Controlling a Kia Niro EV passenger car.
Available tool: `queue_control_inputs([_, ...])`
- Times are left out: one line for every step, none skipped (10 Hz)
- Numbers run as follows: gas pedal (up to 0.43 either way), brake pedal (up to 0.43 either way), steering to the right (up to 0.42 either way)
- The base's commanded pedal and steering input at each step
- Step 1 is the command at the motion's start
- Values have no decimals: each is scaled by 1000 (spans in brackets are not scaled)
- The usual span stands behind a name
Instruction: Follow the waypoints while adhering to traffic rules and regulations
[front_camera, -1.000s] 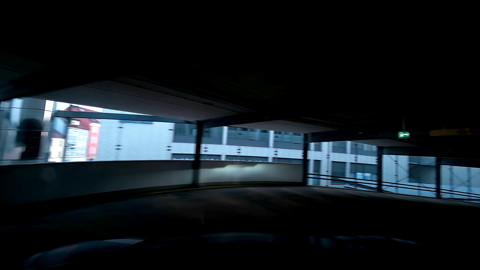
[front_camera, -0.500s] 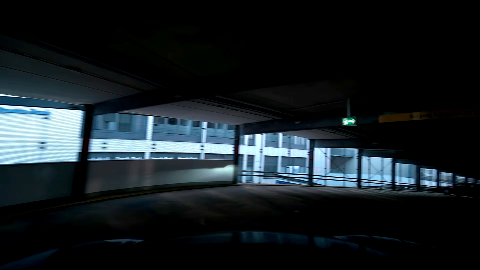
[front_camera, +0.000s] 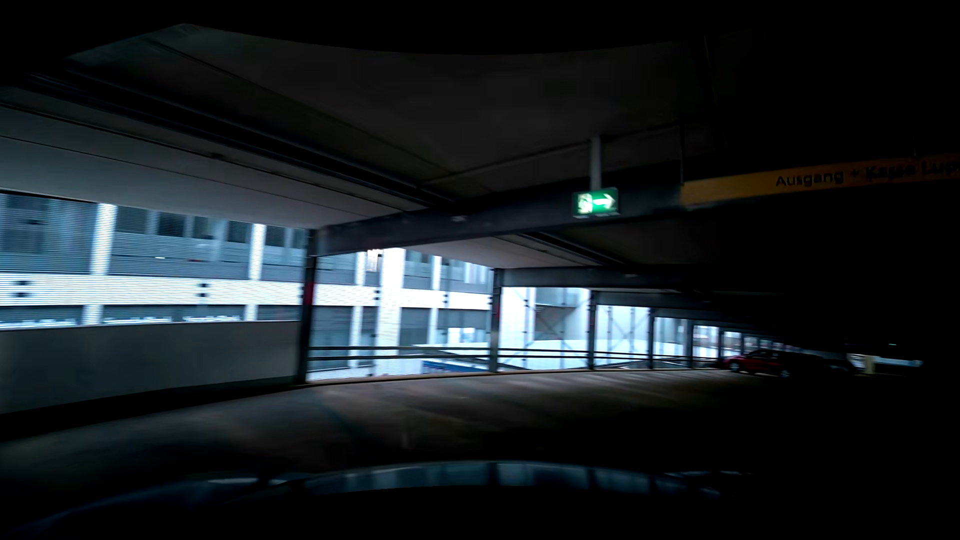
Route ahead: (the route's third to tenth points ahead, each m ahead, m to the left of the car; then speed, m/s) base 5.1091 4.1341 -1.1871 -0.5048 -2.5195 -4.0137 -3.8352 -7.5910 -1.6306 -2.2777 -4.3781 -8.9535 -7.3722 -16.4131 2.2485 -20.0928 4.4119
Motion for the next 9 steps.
queue_control_inputs([79,0,486])
queue_control_inputs([79,0,473])
queue_control_inputs([87,0,465])
queue_control_inputs([87,0,455])
queue_control_inputs([87,0,446])
queue_control_inputs([87,0,439])
queue_control_inputs([87,0,432])
queue_control_inputs([87,0,425])
queue_control_inputs([87,0,413])
